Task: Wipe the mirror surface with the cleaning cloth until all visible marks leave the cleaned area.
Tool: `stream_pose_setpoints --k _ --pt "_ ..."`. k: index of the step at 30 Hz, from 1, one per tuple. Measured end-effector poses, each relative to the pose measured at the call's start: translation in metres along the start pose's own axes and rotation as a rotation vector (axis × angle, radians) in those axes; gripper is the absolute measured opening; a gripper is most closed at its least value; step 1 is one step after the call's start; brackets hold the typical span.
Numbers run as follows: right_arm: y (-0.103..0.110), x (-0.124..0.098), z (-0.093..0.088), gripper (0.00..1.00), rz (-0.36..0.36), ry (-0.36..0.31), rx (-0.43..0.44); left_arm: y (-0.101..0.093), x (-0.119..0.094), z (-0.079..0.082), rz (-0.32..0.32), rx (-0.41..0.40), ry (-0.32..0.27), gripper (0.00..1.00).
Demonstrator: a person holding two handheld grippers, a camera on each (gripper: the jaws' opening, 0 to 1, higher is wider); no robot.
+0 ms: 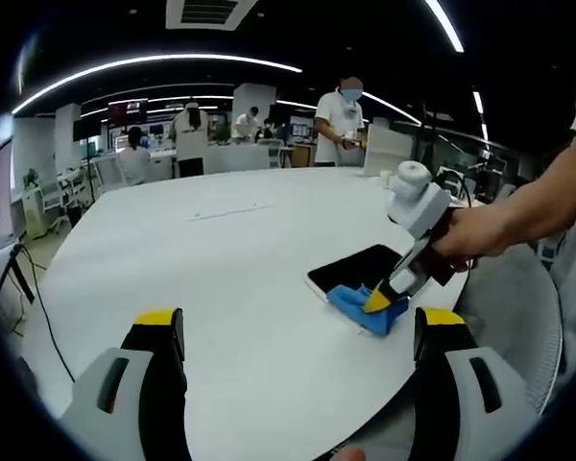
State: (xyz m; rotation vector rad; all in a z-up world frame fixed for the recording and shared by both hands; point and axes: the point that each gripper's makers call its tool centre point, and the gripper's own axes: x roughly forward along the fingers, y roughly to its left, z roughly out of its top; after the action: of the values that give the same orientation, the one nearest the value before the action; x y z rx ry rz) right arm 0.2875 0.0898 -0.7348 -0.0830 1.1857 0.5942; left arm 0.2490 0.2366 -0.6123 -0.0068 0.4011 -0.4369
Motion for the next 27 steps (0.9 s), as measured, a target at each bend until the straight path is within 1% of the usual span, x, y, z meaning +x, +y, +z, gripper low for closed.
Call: stream_pose_setpoints --k 1,5,10,16,18,19,21,24,27 --pt "0.000 -0.001 0.000 0.01 0.000 -0.001 -0.002 0.003 0.000 -0.002 0.020 0.002 0.010 0.99" --pt "0.001 -0.002 -0.001 0.01 0.005 0.004 -0.004 0.002 -0.001 -0.004 0.018 -0.002 0.014 0.99" --pt "0.001 0.000 -0.001 0.01 -0.002 0.009 -0.025 -0.008 -0.001 0.000 -0.006 -0.005 -0.004 0.99" --pt "-0.001 0.001 0.000 0.00 0.000 0.015 -0.029 -0.018 0.004 -0.003 -0.018 0.007 -0.002 0.99" --pt "-0.002 0.002 0.002 0.00 -0.001 0.014 -0.035 -0.021 0.006 -0.004 -0.020 0.017 -0.004 0.99" --pt "-0.003 0.003 0.004 0.00 0.001 0.014 -0.037 -0.021 0.008 -0.006 -0.015 0.024 0.004 0.99" --pt "-0.004 0.006 0.008 0.00 0.005 0.011 -0.024 -0.021 0.011 -0.009 -0.007 0.034 0.007 0.99" --pt "-0.005 0.008 0.013 0.00 0.005 0.009 -0.026 -0.022 0.014 -0.012 -0.005 0.019 0.010 0.99" --pt "-0.007 0.009 0.018 0.00 0.004 0.008 -0.025 -0.025 0.016 -0.015 -0.005 0.034 0.015 0.99"
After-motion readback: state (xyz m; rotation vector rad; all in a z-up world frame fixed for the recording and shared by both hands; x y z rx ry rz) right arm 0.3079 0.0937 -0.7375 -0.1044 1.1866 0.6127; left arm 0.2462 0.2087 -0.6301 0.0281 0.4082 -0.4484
